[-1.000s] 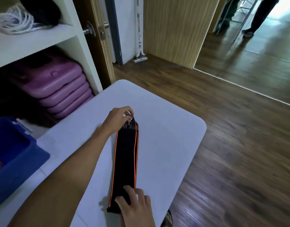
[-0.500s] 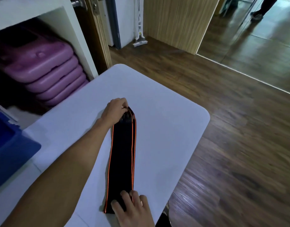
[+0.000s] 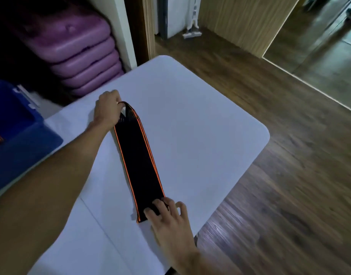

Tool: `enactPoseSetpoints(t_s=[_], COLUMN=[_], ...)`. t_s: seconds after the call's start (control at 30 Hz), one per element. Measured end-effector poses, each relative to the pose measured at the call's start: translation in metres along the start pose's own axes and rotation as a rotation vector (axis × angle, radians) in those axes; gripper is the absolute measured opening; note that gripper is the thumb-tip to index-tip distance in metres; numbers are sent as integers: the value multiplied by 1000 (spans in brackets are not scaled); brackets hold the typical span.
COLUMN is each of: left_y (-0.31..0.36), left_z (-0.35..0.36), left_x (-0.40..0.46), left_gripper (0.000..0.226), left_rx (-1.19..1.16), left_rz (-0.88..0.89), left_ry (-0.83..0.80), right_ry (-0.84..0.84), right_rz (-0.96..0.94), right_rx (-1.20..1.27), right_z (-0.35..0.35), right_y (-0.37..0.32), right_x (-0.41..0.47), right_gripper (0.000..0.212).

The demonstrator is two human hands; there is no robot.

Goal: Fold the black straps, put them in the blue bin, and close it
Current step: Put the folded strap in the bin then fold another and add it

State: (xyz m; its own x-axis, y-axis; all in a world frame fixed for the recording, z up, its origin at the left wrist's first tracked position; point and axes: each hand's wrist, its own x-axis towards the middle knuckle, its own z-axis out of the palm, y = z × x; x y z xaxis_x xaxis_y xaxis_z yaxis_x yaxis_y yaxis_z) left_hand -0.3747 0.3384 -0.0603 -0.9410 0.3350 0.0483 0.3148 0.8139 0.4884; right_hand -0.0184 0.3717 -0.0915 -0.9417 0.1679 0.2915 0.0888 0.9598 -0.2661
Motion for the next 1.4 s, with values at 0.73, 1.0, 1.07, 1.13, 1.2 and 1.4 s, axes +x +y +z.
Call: enactPoseSetpoints(t_s=[0.73,1.0,1.07,1.13,1.2,1.4], left_y=[-11,-11,-12,-14,-14,-18], left_z=[-9,-17,-17,-17,-16,-11], left_x=[-20,-23,-32,-43,-57,-97], left_gripper=[18,15,27,39,41,35], left_rx=[105,82,19,-12,-13,7], left_rz=[-128,-143,-160,-129,-68,15], left_ry=[-26,46,-1,-38,-18,45], right_ry=[-129,-105,-122,-173,-214,-228], right_rz=[-123,-111,-102,-102,-93,-102], right_rx=[43,48,56,48,44,22], right_z=[10,9,8,6,3,1], right_y=[14,16,16,17,17,17], right_x=[-23,-25,-26,-28,-28,-23], right_gripper=[38,39,42,49,53,55])
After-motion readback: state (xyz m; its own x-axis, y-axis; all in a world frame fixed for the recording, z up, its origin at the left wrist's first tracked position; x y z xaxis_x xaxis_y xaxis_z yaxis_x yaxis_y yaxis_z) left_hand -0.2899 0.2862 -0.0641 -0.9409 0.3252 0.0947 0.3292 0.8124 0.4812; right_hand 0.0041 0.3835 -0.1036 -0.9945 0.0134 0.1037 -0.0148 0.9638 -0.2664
